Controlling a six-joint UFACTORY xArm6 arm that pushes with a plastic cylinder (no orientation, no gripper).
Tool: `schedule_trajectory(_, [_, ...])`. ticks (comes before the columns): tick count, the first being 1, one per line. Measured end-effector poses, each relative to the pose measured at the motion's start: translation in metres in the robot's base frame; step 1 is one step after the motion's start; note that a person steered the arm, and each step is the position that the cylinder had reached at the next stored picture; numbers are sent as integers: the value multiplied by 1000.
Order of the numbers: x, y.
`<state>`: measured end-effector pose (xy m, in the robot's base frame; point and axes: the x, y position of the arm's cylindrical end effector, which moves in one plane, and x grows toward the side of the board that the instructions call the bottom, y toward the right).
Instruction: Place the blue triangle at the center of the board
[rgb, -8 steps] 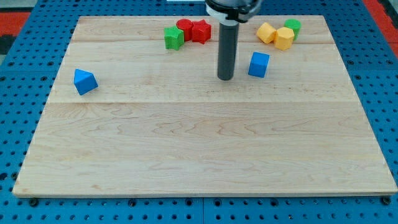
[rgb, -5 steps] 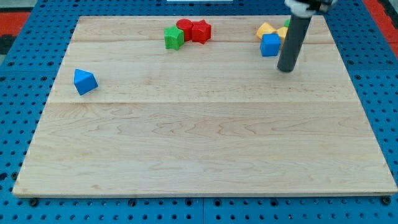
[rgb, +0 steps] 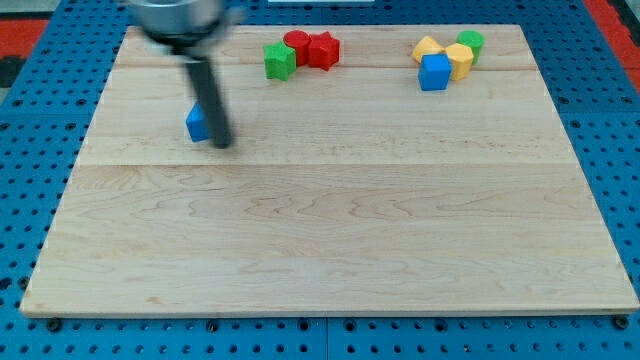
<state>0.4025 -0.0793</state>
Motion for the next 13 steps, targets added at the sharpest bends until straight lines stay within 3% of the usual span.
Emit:
schedule_trajectory(2, [24,-56])
schedule_trajectory(3, [87,-41])
schedule_trajectory(4, [90,-117])
schedule_trajectory(5, [46,-175])
schedule_trajectory(9, [-5,-127])
schedule_trajectory(11, [-40,35])
schedule_trajectory(12, [-31,53])
schedule_trajectory(13, [-16,15])
